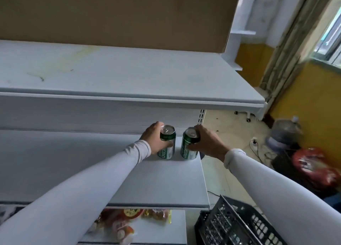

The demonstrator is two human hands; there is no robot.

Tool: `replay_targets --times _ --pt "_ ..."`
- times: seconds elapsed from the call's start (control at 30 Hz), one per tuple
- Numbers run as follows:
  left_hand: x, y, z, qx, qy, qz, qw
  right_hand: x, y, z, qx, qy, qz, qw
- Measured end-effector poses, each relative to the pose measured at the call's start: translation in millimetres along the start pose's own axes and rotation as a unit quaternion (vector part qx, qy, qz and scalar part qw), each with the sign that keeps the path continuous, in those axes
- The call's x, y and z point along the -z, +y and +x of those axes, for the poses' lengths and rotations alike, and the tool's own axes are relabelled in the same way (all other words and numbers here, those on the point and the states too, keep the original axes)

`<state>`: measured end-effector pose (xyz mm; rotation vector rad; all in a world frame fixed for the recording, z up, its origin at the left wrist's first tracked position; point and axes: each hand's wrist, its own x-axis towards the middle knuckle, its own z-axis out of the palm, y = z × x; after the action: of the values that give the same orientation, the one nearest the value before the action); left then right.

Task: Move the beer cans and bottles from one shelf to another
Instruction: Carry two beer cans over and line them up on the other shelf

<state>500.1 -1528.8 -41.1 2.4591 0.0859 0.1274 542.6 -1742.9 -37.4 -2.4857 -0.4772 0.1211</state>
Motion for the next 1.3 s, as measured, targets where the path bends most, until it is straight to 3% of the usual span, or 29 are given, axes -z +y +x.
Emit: replay_targets --times 0.57,0.9,1.3 --pt "-25.0 -1.2 55.6 -0.029 0.042 0.007 0.999 -3.1 14.5 49.5 0.007 0.077 0.013 0.997" --pt "-31.4 5.6 57.8 -0.019 0.064 -0.008 0.998 1.1 17.8 57.5 0.019 0.065 -0.009 0.998" --pt "1.5 9.2 28.3 0.018 -0.039 0.116 0.992 37.8 10.1 38.7 0.014 -0.003 -0.105 0.994"
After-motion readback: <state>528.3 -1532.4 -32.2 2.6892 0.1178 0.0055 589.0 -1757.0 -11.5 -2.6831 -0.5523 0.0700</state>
